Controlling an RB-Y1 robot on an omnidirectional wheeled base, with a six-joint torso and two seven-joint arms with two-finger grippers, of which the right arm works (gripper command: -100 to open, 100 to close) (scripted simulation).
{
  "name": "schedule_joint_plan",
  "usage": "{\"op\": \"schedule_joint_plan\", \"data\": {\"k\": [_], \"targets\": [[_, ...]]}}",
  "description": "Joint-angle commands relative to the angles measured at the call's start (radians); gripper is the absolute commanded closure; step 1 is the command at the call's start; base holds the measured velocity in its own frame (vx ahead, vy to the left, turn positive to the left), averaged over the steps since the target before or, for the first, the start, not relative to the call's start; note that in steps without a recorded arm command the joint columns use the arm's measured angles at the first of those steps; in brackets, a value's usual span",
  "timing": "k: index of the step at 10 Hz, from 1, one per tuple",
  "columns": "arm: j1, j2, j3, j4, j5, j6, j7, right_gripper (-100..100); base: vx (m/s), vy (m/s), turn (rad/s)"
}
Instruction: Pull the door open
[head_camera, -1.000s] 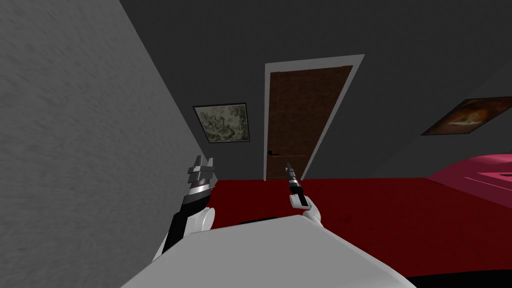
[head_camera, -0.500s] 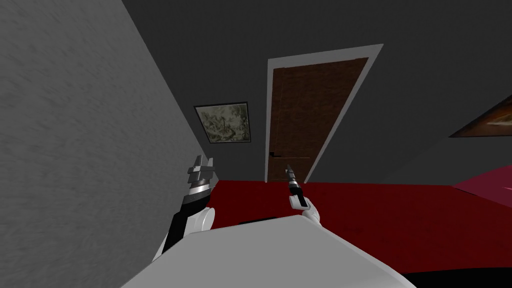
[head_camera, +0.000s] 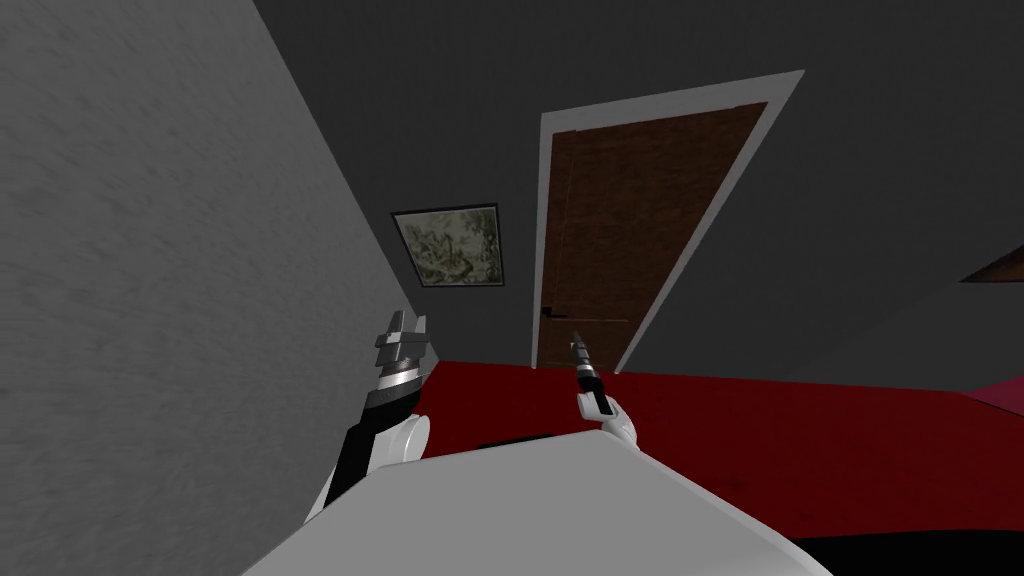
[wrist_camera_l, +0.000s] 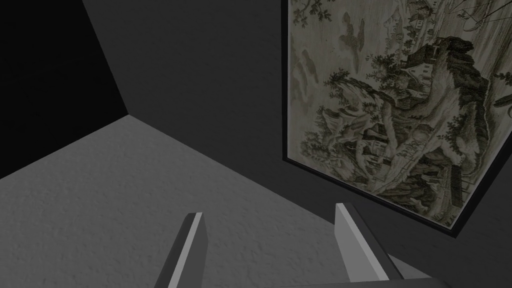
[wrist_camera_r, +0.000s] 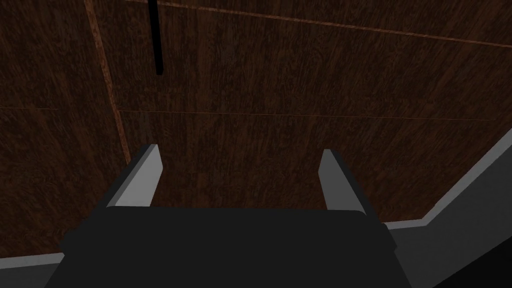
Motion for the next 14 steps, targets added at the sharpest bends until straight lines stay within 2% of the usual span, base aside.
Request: {"op": "schedule_joint_plan", "data": {"k": [1,6,14], "targets": [[-0.021,0.000,-0.009,0.050,-0.002,-0.012,-0.002,-100,0.088,-0.026,0.071],[-0.066,0.003,-0.031,0.173,-0.005,-0.035,-0.008,-100,0.079,-0.032,0.069],[-0.127,0.008,-0.060,0.337,-0.009,-0.067,-0.018,-100,0.076,-0.036,0.059]]}}
